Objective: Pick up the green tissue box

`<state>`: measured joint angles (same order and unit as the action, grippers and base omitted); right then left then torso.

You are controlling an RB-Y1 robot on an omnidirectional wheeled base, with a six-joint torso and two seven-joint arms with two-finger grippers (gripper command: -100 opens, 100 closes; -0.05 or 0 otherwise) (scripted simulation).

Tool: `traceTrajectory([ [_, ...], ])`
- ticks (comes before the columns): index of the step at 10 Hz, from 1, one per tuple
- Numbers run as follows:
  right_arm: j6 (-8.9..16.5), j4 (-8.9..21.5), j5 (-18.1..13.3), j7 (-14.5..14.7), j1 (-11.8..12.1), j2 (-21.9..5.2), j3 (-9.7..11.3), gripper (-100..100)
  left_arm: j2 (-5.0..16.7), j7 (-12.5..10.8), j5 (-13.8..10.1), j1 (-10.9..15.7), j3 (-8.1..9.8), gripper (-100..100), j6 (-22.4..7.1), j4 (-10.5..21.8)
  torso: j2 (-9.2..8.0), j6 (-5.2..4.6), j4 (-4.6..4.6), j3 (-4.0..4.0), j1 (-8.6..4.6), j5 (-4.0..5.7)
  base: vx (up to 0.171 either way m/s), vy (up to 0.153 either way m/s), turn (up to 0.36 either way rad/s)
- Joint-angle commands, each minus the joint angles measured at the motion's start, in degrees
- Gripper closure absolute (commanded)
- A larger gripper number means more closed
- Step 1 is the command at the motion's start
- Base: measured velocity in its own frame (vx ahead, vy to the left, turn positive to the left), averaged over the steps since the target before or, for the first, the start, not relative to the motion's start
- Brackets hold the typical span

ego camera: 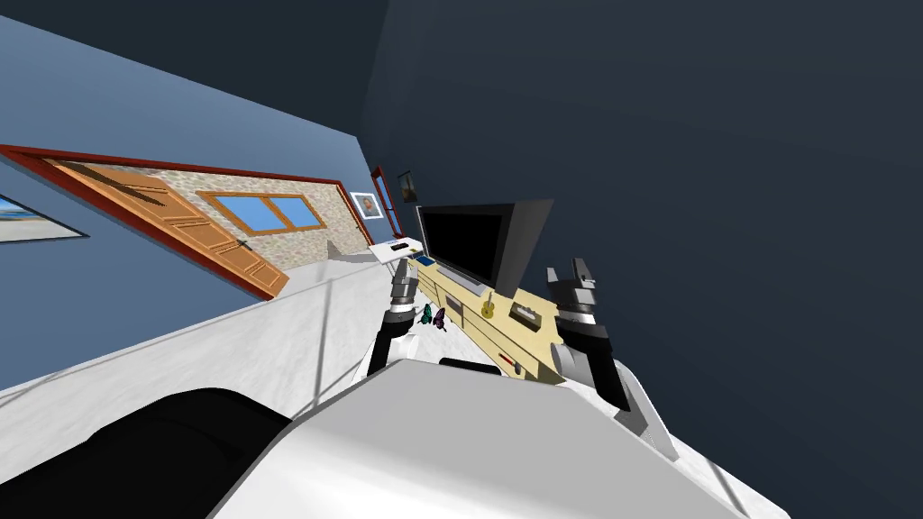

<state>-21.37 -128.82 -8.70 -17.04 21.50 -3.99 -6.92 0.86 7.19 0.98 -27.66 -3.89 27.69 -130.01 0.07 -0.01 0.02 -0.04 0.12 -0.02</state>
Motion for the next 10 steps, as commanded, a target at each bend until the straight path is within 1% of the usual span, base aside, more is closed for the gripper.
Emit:
traceTrajectory([
  [1,0.9,1.0,-0.3,-1.8,-1.5,-1.0,-1.9,-100,0.0,0.0,0.0,0.0,0.0,0,0.0,0.0,0.0,0.0,0.0,0.0,0.0,0.0,0.008,0.032,-0.037],
  [2,1.9,3.0,-1.2,-4.0,-3.6,-1.9,-4.2,-100,0.0,0.0,0.0,0.0,0.0,0,0.0,0.0,-0.01,0.01,0.0,0.01,-0.02,0.0,0.004,0.032,-0.103],
  [3,2.9,4.8,-2.3,-5.5,-5.6,-2.8,-5.8,-100,0.0,0.0,0.0,0.0,0.0,0,0.0,0.0,-0.02,0.0,0.0,0.01,-0.02,0.0,0.007,0.045,-0.172],
  [4,2.9,5.2,-2.3,-6.3,-5.9,-2.8,-6.8,-100,0.0,0.0,0.0,0.0,0.0,0,0.0,0.0,-0.01,-0.01,0.0,0.01,0.01,0.0,0.006,0.038,-0.054],
  [5,4.0,7.6,-3.3,-8.3,-8.4,-3.6,-8.9,-100,0.0,0.0,0.0,0.0,0.0,0,0.0,0.0,-0.02,0.01,0.0,0.01,0.0,-0.01,0.007,0.032,-0.099],
  [6,4.0,7.6,-3.3,-8.9,-8.4,-3.6,-9.4,-100,0.0,0.0,0.0,0.0,0.0,0,0.0,0.0,-0.01,0.0,0.0,0.01,-0.02,0.0,0.008,0.027,-0.066],
  [7,5.2,9.8,-4.5,-10.8,-11.0,-4.3,-11.3,-100,0.0,0.0,0.0,0.0,0.0,0,0.0,0.0,-0.02,0.01,0.0,0.01,-0.03,0.0,0.004,0.032,-0.134],
  [8,5.2,10.0,-4.5,-11.6,-11.0,-4.3,-12.3,-100,0.0,0.0,0.0,0.0,0.0,0,0.0,0.0,-0.01,0.0,0.0,0.01,-0.03,0.01,0.005,0.032,-0.068],
  [9,6.5,12.6,-5.7,-13.5,-13.8,-4.9,-14.2,-100,0.0,0.0,0.0,0.0,0.0,0,0.0,0.0,-0.02,0.01,0.0,0.01,-0.03,0.0,0.011,0.042,-0.129],
  [10,6.5,12.6,-5.7,-14.4,-13.8,-4.9,-15.3,-100,0.0,0.0,0.0,0.0,0.0,0,0.0,0.0,-0.01,-0.01,0.0,0.0,0.01,0.0,0.007,0.041,-0.081],
])
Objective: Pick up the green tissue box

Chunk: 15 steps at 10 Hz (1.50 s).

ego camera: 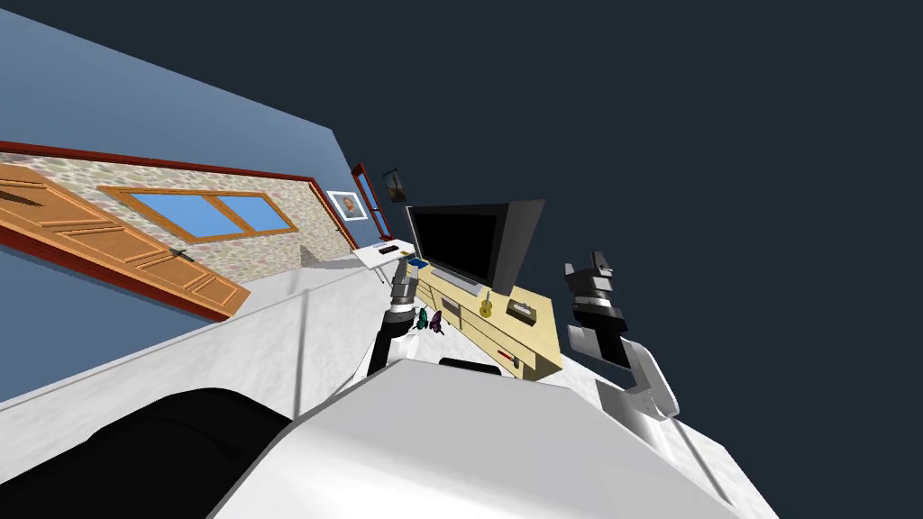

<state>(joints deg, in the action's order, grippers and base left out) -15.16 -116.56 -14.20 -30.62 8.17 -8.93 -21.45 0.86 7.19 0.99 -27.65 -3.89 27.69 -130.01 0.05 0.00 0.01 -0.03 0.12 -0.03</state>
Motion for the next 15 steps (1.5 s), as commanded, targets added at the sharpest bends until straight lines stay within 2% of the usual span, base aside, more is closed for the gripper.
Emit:
traceTrajectory([
  [1,1.6,2.9,-1.5,-2.9,-2.9,-0.5,-2.9,-100,0.0,0.0,0.0,0.0,0.0,0,0.0,0.0,0.0,0.0,0.0,0.0,0.0,0.0,0.004,0.043,-0.147],
  [2,1.6,3.1,-1.5,-3.9,-3.3,-0.5,-3.9,-100,0.0,0.0,0.0,0.0,0.0,0,0.0,0.0,0.0,-0.01,0.0,0.0,0.01,0.01,0.008,0.036,-0.059],
  [3,3.0,5.7,-2.9,-5.7,-5.8,-1.0,-5.8,-100,0.0,0.0,0.0,0.0,0.0,0,0.0,0.0,0.01,0.01,0.0,0.0,0.0,0.0,0.017,0.037,-0.116],
  [4,3.0,5.9,-2.9,-7.0,-6.3,-1.0,-7.1,-100,0.0,0.0,0.0,0.0,0.0,0,0.0,0.0,0.03,-0.02,0.01,-0.01,-0.01,0.01,0.012,0.036,-0.102],
  [5,4.4,8.1,-4.3,-9.0,-8.1,-1.4,-9.2,-100,0.0,0.0,0.0,0.0,0.0,0,0.0,0.0,0.02,0.01,0.01,-0.01,-0.01,0.01,0.011,0.042,-0.143],
  [6,4.4,8.9,-4.3,-10.2,-9.3,-1.4,-10.5,-100,0.0,0.0,0.0,0.0,0.0,0,0.0,0.0,0.03,-0.01,0.01,-0.02,0.01,0.01,0.005,0.041,-0.085],
  [7,5.9,11.8,-5.7,-12.0,-11.7,-1.8,-12.5,-100,0.0,0.0,0.0,0.0,0.0,0,0.0,0.0,0.02,0.01,0.01,-0.01,0.0,0.0,0.006,0.046,-0.164],
  [8,5.9,11.9,-5.7,-13.6,-12.5,-1.8,-13.9,-100,0.0,0.0,0.0,0.0,0.0,0,0.0,0.0,0.0,-0.02,0.0,0.0,0.02,0.0,0.004,0.046,-0.074],
  [9,7.4,14.5,-7.2,-15.2,-14.8,-2.1,-15.8,-100,0.0,0.0,0.0,0.0,0.0,0,0.0,0.0,0.0,0.02,0.0,0.0,0.03,0.0,0.017,0.062,-0.148],
  [10,7.4,15.0,-7.2,-16.7,-15.6,-2.1,-17.4,-100,0.0,0.0,0.0,0.0,0.0,0,0.0,0.0,0.04,-0.01,0.01,-0.02,0.08,-0.01,0.011,0.051,-0.088],
  [11,8.9,17.4,-8.7,-18.4,-17.9,-2.3,-19.2,-100,0.0,0.0,0.0,0.0,0.0,0,0.0,0.0,0.02,0.01,0.01,-0.02,0.04,-0.01,0.016,0.051,-0.128],
  [12,8.9,18.1,-8.7,-20.1,-18.9,-2.3,-20.9,-100,0.0,0.0,0.0,0.0,0.0,0,0.0,0.0,0.05,0.0,0.01,-0.03,0.05,-0.01,0.011,0.043,-0.095],
  [13,8.9,18.1,-8.7,-20.6,-18.9,-2.3,-21.1,-100,0.0,0.0,0.0,0.0,0.0,0,0.0,0.0,0.03,0.01,0.01,-0.02,0.02,0.0,0.0,0.016,-0.008],
  [14,10.5,20.5,-10.2,-22.8,-21.6,-2.5,-23.4,-100,0.0,0.0,0.0,0.0,0.0,0,0.0,0.0,-0.01,0.02,0.0,0.0,-0.05,0.02,0.003,0.036,-0.12],
  [15,10.5,21.3,-10.2,-24.1,-22.1,-2.5,-24.7,-100,0.0,0.0,0.0,0.0,0.0,0,0.0,0.0,0.0,-0.01,0.01,0.0,-0.02,0.02,0.009,0.044,-0.111],
])
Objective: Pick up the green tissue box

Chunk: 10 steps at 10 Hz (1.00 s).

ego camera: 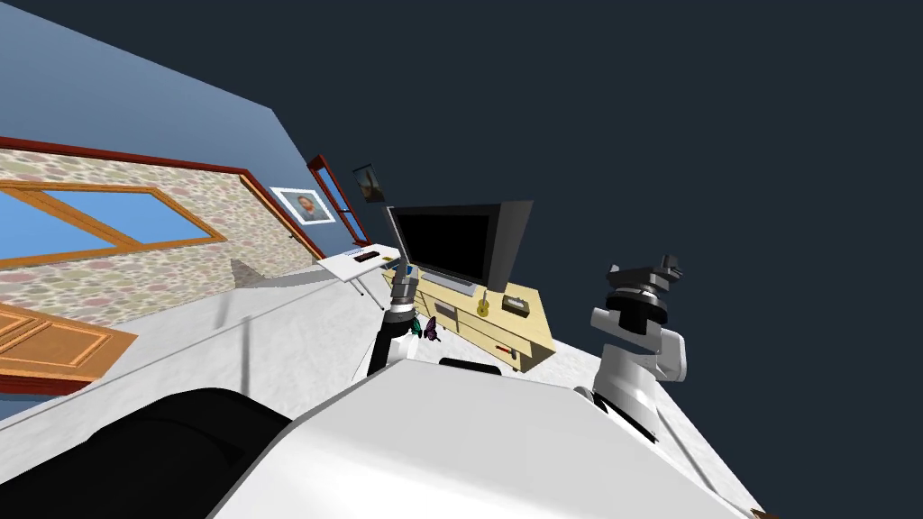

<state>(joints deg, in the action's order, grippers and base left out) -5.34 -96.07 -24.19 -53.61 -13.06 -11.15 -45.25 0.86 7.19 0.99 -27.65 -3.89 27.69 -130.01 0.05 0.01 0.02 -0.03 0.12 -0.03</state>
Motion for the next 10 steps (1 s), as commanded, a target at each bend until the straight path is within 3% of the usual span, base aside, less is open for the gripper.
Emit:
traceTrajectory([
  [1,2.2,2.9,-1.8,-2.9,-2.9,-0.4,-2.9,-100,0.0,0.0,0.0,0.0,0.0,0,0.0,0.0,0.0,0.0,0.0,0.0,0.0,0.0,0.006,0.06,-0.179],
  [2,2.2,4.1,-1.8,-4.4,-4.2,-0.4,-4.4,-100,0.0,0.0,0.0,0.0,0.0,0,0.0,0.0,0.0,-0.01,0.0,0.0,0.06,-0.01,0.003,0.053,-0.082],
  [3,3.8,6.2,-3.3,-6.0,-6.3,-0.4,-6.2,-100,0.0,0.0,0.0,0.0,0.0,0,0.0,0.0,0.0,0.02,0.0,0.0,0.04,-0.01,0.012,0.051,-0.167],
  [4,3.8,7.3,-3.3,-7.7,-7.4,-0.4,-8.0,-100,0.0,0.0,0.0,0.0,0.0,0,0.0,0.0,0.02,-0.01,0.01,-0.01,0.04,0.0,0.013,0.051,-0.086],
  [5,3.8,7.3,-3.3,-8.3,-7.4,-0.4,-8.4,-100,0.0,0.0,0.0,0.0,0.0,0,0.0,0.0,0.03,0.02,0.01,-0.02,0.04,-0.01,0.009,0.022,0.023],
  [6,5.4,10.1,-4.9,-10.6,-10.1,-0.4,-10.8,-100,0.0,0.0,0.0,0.0,0.0,0,0.0,0.0,0.02,0.03,0.01,-0.02,-0.04,0.01,0.009,0.03,-0.153],
  [7,5.4,10.6,-4.9,-12.0,-10.7,-0.4,-12.2,-100,0.0,0.0,0.0,0.0,0.0,0,0.0,0.0,0.02,-0.01,0.01,-0.02,-0.03,0.02,0.011,0.037,-0.096],
  [10,8.5,15.8,-8.0,-16.9,-15.8,-0.1,-17.6,-100,0.0,0.0,0.0,0.0,0.0,0,0.0,0.0,0.01,0.03,0.0,0.0,0.06,-0.01,0.006,0.059,-0.132],
])
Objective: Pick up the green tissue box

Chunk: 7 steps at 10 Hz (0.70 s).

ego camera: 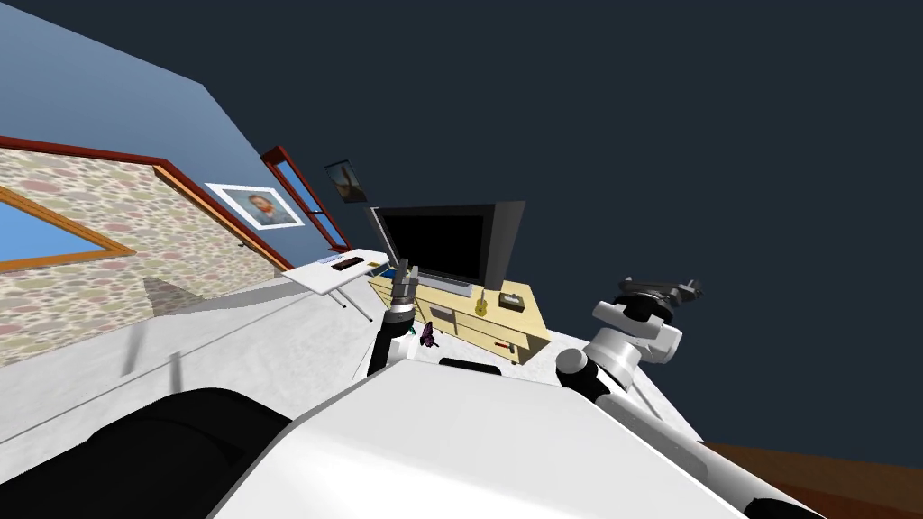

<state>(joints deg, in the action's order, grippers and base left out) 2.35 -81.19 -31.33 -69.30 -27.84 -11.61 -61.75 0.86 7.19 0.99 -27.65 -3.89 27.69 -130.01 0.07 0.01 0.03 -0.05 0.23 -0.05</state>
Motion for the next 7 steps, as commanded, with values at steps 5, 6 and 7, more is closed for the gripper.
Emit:
traceTrajectory([
  [5,3.9,7.4,-3.8,-8.8,-7.6,0.9,-8.7,-100,0.0,0.0,0.0,0.0,0.0,0,0.0,0.0,0.0,0.02,0.0,0.0,-0.08,0.01,0.012,0.045,-0.096],
  [6,3.9,8.5,-3.8,-10.4,-8.6,0.9,-10.4,-100,0.0,0.0,0.0,0.0,0.0,0,0.0,0.0,0.03,0.01,0.01,-0.02,-0.05,0.01,0.015,0.058,-0.058],
  [7,5.4,10.8,-5.3,-12.1,-10.6,1.2,-12.4,-100,0.0,0.0,0.0,0.0,0.0,0,0.0,0.0,0.04,0.04,0.01,-0.03,-0.04,0.0,0.011,0.068,-0.128],
])
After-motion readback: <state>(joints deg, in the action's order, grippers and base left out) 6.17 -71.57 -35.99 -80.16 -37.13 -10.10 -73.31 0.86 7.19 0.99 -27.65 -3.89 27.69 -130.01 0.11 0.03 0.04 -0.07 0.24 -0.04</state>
